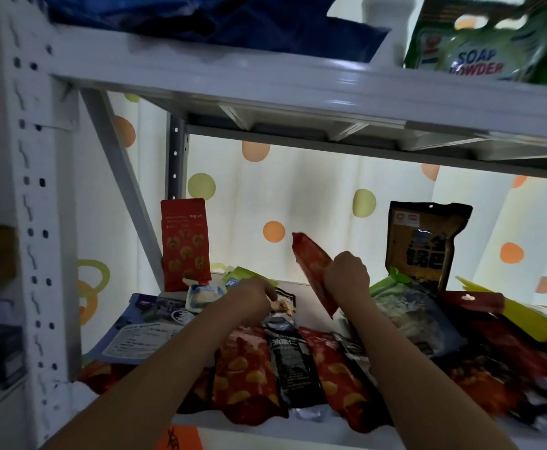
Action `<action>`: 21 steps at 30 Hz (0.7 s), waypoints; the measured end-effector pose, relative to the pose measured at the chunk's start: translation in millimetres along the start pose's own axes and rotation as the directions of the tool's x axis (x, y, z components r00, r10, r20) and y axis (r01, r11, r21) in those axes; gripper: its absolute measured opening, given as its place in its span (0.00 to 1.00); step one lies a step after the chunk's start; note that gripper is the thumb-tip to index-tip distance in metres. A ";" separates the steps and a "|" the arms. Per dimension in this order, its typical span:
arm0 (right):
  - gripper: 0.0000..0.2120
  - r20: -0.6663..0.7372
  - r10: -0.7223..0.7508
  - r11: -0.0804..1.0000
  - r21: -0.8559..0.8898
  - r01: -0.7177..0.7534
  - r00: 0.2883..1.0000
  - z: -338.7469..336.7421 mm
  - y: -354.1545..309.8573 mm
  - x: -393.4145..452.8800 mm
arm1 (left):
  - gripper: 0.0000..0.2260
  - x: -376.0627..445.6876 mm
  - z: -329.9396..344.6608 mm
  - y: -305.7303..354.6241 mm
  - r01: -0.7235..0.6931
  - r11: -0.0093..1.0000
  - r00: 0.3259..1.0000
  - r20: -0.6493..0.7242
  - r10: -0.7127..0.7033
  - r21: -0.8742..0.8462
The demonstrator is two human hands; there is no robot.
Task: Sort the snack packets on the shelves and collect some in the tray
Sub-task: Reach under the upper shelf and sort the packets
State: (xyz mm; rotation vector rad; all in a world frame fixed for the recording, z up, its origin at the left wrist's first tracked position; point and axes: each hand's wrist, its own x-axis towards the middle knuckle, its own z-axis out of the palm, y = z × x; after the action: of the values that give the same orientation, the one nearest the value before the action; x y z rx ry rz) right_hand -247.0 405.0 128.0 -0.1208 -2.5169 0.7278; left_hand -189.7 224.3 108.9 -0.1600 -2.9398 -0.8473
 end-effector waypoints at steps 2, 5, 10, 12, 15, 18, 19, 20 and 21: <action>0.10 -0.064 0.028 0.997 0.072 -0.023 0.998 -3.8 1.8 2.0 | 0.11 -1.6 -3.3 -2.8 -0.043 0.994 0.998 -0.050 0.038 -0.105; 0.14 -0.127 0.049 0.974 0.227 -0.019 0.991 -15.2 1.9 -2.5 | 0.12 -7.0 -9.0 2.2 -0.098 0.970 0.992 -0.098 0.078 -0.225; 0.11 -0.055 0.197 0.741 0.662 -0.112 0.979 -33.4 0.6 -22.4 | 0.24 -0.9 -11.0 7.8 -0.032 0.913 0.997 -0.079 0.000 -0.406; 0.08 0.016 0.254 0.573 0.803 -0.163 0.967 -42.7 2.4 -38.1 | 0.26 -1.7 -12.0 13.4 -0.005 0.822 0.999 -0.037 -0.019 -0.569; 0.12 0.130 0.204 0.424 0.881 -0.208 0.970 -53.8 6.2 -62.1 | 0.20 -13.1 -13.0 24.7 -0.030 0.657 0.999 -0.006 0.038 -0.754; 0.15 0.165 0.175 0.323 0.922 -0.215 0.971 -58.7 11.2 -82.1 | 0.15 -34.6 -8.6 34.5 -0.110 0.510 0.992 -0.066 0.105 -0.853; 0.15 0.157 0.176 0.313 0.927 -0.206 0.972 -61.5 11.8 -88.6 | 0.13 -43.7 -6.3 36.9 -0.144 0.470 0.988 -0.103 0.113 -0.871; 0.15 0.143 0.177 0.317 0.928 -0.194 0.974 -64.2 12.1 -95.0 | 0.11 -52.5 -4.2 38.8 -0.177 0.432 0.983 -0.137 0.121 -0.884; 0.14 0.124 0.180 0.342 0.922 -0.180 0.976 -68.8 11.6 -102.8 | 0.09 -62.9 -2.6 41.4 -0.209 0.398 0.977 -0.172 0.127 -0.893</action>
State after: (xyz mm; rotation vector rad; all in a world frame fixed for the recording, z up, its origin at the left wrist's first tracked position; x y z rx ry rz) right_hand -124.4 424.9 125.4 0.0173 -1.6835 2.1459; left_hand -122.2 252.8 126.4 -0.4528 -1.9428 -2.2468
